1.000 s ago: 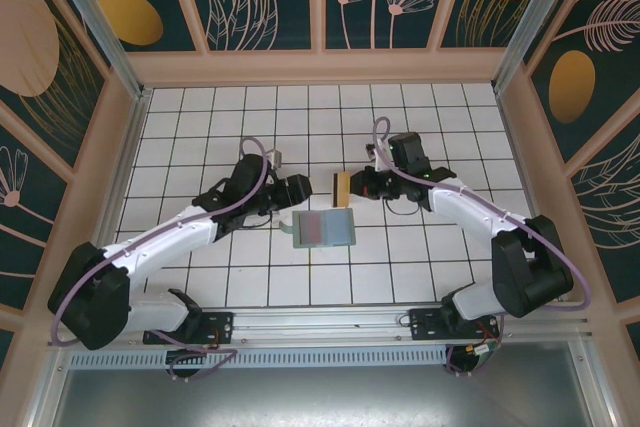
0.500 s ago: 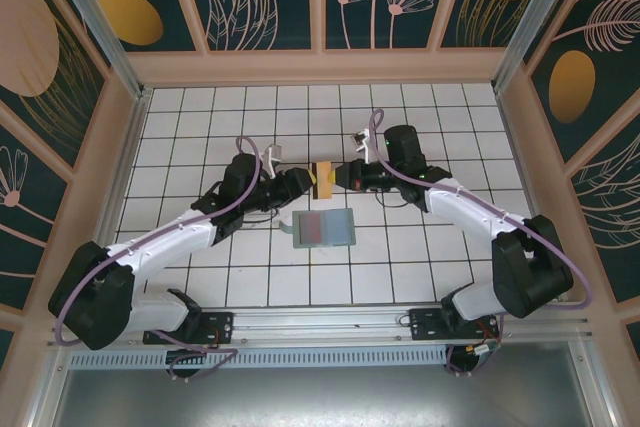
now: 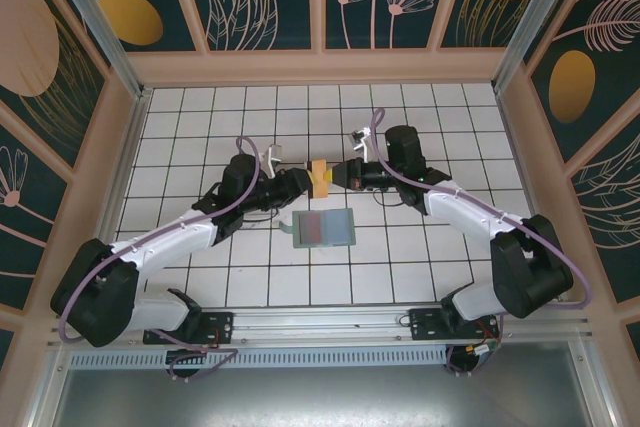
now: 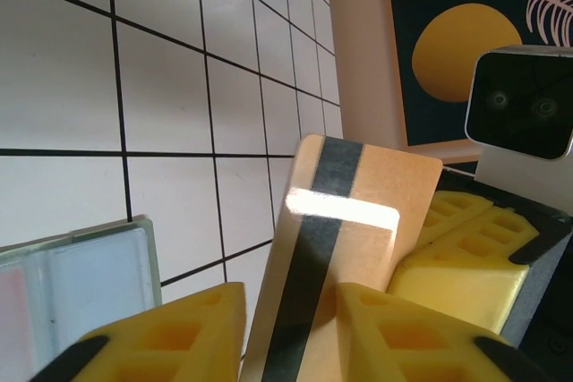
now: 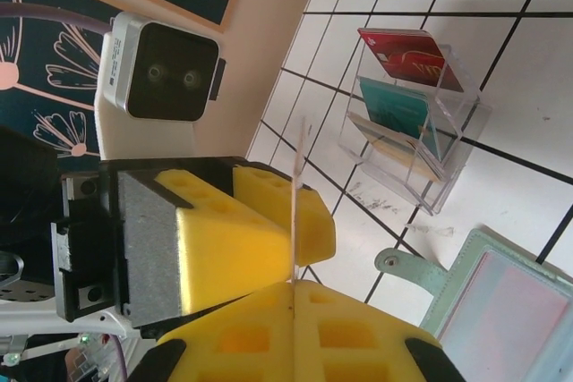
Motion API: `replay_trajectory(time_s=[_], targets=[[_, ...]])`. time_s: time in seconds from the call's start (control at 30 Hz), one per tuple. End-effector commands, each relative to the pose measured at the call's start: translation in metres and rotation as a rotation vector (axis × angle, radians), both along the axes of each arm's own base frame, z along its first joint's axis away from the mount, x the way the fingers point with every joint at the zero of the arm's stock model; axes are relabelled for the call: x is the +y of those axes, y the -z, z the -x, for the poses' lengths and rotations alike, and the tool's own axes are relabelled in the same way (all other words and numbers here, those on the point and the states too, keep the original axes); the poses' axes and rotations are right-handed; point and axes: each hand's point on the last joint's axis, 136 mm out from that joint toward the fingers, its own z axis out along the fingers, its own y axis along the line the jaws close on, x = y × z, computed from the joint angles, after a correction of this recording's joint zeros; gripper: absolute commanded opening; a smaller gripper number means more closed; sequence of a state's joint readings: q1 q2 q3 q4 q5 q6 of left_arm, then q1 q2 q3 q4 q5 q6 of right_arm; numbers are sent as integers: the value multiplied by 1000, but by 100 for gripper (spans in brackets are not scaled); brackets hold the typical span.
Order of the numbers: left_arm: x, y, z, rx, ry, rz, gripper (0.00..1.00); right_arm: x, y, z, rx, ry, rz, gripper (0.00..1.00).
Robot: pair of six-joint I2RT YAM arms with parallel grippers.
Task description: Take the credit cards out of the card holder
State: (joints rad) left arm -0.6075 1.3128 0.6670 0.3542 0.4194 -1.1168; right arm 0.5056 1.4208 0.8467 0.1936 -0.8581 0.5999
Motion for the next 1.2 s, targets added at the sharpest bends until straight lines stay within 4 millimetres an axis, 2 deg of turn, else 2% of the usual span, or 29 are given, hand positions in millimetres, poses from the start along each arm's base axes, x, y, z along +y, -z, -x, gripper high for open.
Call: replay_trajectory(time_s=[0.0,0.13,0.17,0.2,0.23,0.3,0.33,0.43,0.53,0.7,0.8,1.0,1.17], targets=[[0,-20,1,-65,10,62,24,5,-9,9,-22,-58,-53,0],[1,-31,4,-99,18,89,10,5,-5,10,-16,-56,-45,1],[1,-33,4,-107,20,90,7,5,-5,10,-16,-56,-45,4],[1,-35,5,-113,21,89,3,4,-4,10,-15,-53,-44,12],[2,-35,5,-116,21,83,0,4,-4,9,-14,-49,-41,28],[3,-35,6,-123,23,64,0,3,-2,7,-16,-34,-28,55],[4,-33,7,-125,25,50,0,2,0,6,-15,-26,-19,65],[10,-27,6,-148,30,-62,0,-2,2,5,-22,-4,4,83],[25,-13,4,-184,50,-277,0,-6,4,3,-32,24,30,98],[69,15,1,-272,110,-722,0,-10,6,1,-38,48,49,99],[89,21,2,-366,177,-909,0,-12,7,0,-40,60,55,99],[106,19,16,-633,377,-1107,0,-17,10,-2,-38,84,62,99],[128,18,18,-792,490,-1315,0,-20,12,-3,-36,100,59,99]])
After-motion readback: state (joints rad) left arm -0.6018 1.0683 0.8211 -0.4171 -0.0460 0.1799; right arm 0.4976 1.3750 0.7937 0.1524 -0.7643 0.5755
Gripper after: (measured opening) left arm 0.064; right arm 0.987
